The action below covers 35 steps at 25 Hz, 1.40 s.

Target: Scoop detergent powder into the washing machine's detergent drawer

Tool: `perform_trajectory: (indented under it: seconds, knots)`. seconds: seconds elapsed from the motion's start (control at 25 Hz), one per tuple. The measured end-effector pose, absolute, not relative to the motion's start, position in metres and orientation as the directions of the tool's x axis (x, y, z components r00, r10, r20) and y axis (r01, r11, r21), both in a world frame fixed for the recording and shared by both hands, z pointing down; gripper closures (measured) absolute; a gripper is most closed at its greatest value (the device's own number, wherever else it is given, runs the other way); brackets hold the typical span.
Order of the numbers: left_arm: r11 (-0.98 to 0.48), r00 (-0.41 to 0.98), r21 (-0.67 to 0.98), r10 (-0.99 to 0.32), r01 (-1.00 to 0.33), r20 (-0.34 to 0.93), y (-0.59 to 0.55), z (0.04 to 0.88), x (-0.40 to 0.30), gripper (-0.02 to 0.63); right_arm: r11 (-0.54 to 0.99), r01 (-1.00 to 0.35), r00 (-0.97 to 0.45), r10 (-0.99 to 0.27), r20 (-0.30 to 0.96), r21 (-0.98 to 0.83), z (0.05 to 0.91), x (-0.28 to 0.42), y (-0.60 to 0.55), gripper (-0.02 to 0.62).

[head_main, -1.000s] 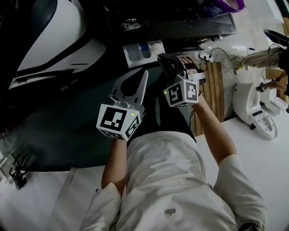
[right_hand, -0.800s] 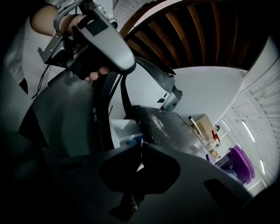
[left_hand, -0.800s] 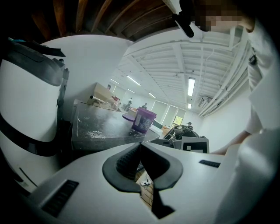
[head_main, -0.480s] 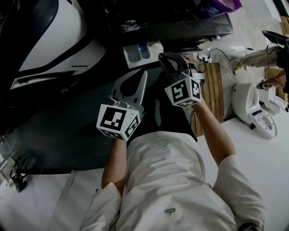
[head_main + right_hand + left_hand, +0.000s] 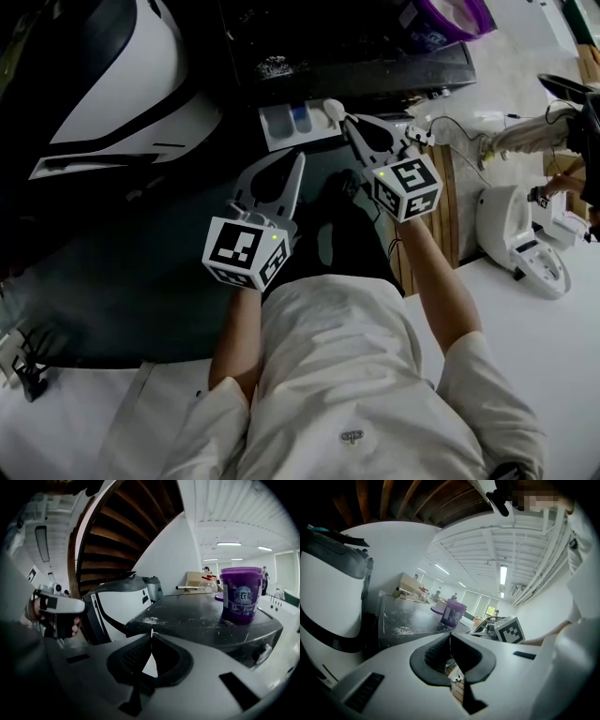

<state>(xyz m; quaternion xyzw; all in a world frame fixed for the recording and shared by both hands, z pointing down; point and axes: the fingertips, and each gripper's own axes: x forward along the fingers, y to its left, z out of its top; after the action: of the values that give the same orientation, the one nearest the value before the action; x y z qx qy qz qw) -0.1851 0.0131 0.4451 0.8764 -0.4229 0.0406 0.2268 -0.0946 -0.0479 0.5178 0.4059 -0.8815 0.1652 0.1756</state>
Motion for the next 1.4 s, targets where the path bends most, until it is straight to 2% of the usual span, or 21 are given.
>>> perform_trajectory:
  seconds: [0.12,0.6,1.4]
  knots:
    - [-0.542,0.636,0.349,-0.725,-0.764,0.265,0.014,0.441,-0.184,0.586,0.588,-0.781,-0.615,-0.666,0.423,-0.209,0.512,-0.090,-0.047,0.586]
    - [-0.532,0.583,0.239,-0.755,-0.812,0.299,0.026,0.422,-0.173,0.586,0.596,-0.762,-0.646,-0.676,0.355,-0.254,0.475,-0.075,-0.028,0.586]
    - [-0.415,0.445,0.169,-0.868,-0.894,0.220,0.055,0.361,-0.114,0.586,0.733,-0.676,-0.730,-0.653,0.199,-0.074,0.358,-0.008,0.023,0.586]
